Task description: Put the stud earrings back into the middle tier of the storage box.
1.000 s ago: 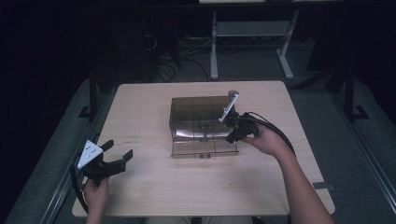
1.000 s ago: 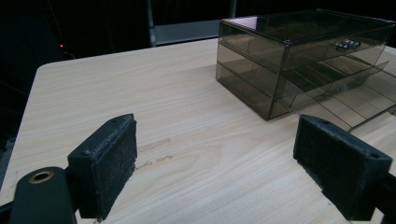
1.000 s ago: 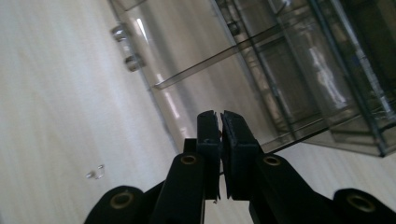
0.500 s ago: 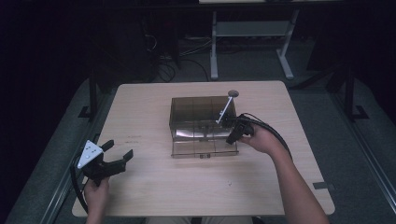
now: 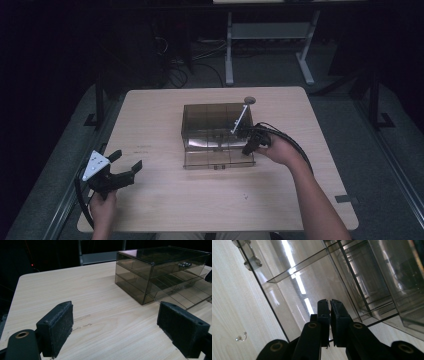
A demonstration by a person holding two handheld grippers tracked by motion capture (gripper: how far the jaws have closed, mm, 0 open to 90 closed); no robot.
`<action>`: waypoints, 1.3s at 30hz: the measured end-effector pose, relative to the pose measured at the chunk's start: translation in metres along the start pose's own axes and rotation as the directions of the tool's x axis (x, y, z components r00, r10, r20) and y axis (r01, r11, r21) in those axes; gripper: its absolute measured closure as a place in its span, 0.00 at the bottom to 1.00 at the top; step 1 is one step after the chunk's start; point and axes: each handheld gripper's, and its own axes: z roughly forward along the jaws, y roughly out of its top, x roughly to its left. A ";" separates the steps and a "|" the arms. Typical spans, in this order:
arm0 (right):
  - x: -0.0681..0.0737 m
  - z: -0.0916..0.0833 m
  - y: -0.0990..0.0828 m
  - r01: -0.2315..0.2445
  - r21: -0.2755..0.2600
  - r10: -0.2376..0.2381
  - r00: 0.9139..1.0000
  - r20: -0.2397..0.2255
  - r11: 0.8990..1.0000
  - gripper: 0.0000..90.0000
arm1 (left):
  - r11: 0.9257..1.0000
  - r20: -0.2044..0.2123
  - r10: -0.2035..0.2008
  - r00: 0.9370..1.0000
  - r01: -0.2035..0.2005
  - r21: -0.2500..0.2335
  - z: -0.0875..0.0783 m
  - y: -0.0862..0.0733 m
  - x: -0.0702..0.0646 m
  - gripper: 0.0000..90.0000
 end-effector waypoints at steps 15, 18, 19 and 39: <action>0.012 -0.018 -0.006 0.022 -0.047 -0.022 1.000 0.005 0.999 0.88 | 1.000 0.003 -0.006 1.000 0.006 -0.007 0.000 0.000 -0.001 0.14; 0.016 -0.025 -0.012 0.024 -0.080 -0.025 1.000 -0.004 0.996 0.87 | 1.000 0.002 -0.005 1.000 0.005 -0.005 0.000 0.000 -0.002 0.14; 0.018 -0.027 -0.014 0.026 -0.087 -0.027 1.000 -0.001 0.996 0.87 | 1.000 0.003 -0.003 1.000 0.003 -0.004 0.000 0.000 -0.002 0.14; 0.060 -0.037 -0.050 0.050 -0.128 -0.052 0.999 -0.013 0.990 0.80 | 1.000 -0.006 -0.013 1.000 0.013 -0.011 -0.003 0.000 -0.001 0.14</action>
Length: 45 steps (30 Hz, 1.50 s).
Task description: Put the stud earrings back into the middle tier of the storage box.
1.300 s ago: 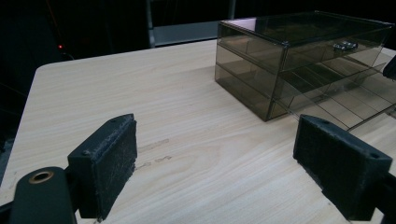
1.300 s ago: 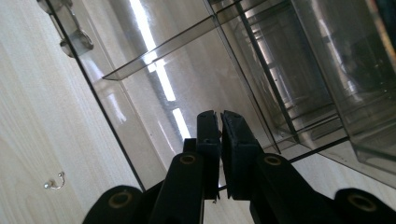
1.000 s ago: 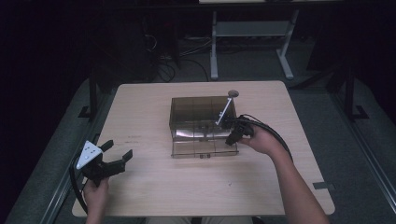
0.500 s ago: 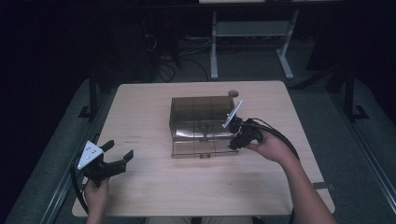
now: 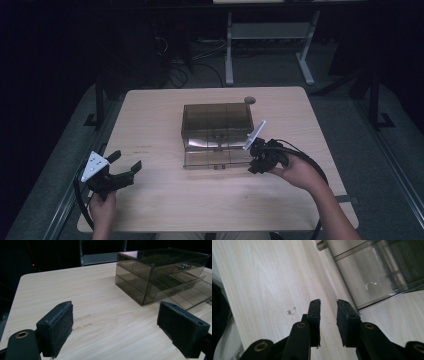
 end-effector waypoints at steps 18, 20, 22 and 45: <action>0.040 0.021 -0.011 0.051 0.030 -0.050 0.998 -0.032 0.998 0.79 | 1.000 0.000 0.002 1.000 -0.002 0.002 -0.001 0.000 -0.002 0.14; 0.042 0.023 -0.011 0.055 0.032 -0.053 0.998 -0.036 0.998 0.79 | 1.000 -0.003 0.006 1.000 -0.006 0.003 -0.002 0.000 -0.001 0.14; 0.046 0.027 -0.011 0.057 0.038 -0.056 0.998 -0.040 0.998 0.80 | 1.000 -0.003 0.007 1.000 -0.007 0.002 -0.003 0.000 -0.001 0.14; 0.054 0.059 -0.008 0.106 0.151 -0.095 0.993 -0.074 0.983 0.85 | 1.000 -0.010 0.002 1.000 -0.002 0.007 -0.002 0.000 0.003 0.14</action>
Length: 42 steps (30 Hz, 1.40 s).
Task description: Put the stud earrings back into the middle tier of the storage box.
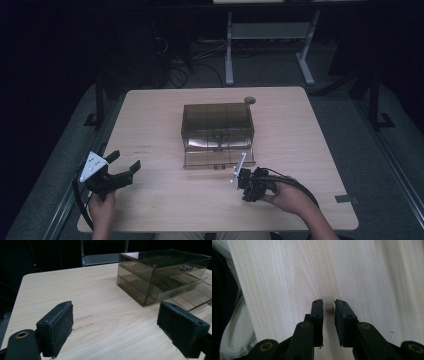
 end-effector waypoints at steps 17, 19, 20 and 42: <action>-0.001 0.007 0.003 0.032 0.050 -0.033 0.999 0.008 0.998 0.94 | 1.000 -0.001 -0.020 1.000 0.020 -0.010 0.000 0.000 0.001 0.14; -0.002 0.007 0.002 0.035 0.041 -0.035 0.999 0.005 0.999 0.95 | 1.000 -0.002 -0.018 1.000 0.018 -0.010 0.000 0.001 0.001 0.14; -0.002 0.006 0.001 0.031 0.033 -0.031 1.000 0.002 0.999 0.98 | 1.000 -0.003 -0.018 1.000 0.018 -0.013 0.000 0.001 0.001 0.14; -0.004 0.006 0.006 0.042 0.031 -0.042 0.999 0.003 0.999 0.91 | 1.000 -0.001 -0.020 1.000 0.020 -0.012 0.000 0.001 0.002 0.14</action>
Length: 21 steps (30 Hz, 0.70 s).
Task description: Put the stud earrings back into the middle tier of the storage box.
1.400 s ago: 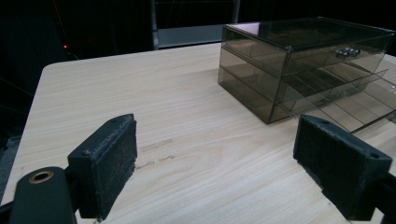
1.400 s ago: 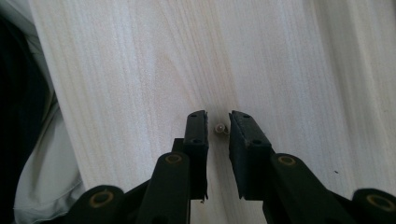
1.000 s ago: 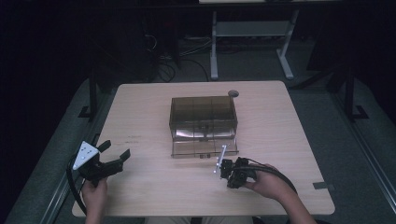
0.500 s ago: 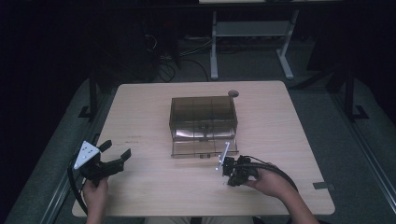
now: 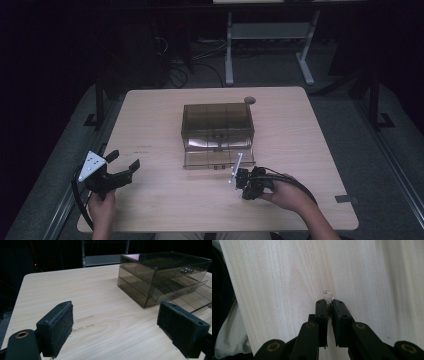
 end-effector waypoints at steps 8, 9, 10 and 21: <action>0.002 0.003 0.007 0.033 0.031 -0.034 0.999 0.016 0.999 0.91 | 1.000 -0.003 -0.009 1.000 0.009 -0.004 -0.001 0.000 0.002 0.14; 0.003 0.004 0.009 0.047 0.043 -0.048 0.999 0.027 0.998 0.91 | 1.000 -0.003 -0.006 1.000 0.006 -0.003 -0.002 0.000 0.002 0.14; 0.004 0.004 0.010 0.052 0.052 -0.054 0.998 0.032 0.997 0.91 | 1.000 -0.003 -0.006 1.000 0.006 -0.006 -0.002 0.000 0.002 0.14; 0.006 0.004 0.014 0.068 0.071 -0.071 0.997 0.041 0.995 0.95 | 1.000 -0.008 -0.011 1.000 0.011 -0.010 -0.004 -0.001 0.005 0.14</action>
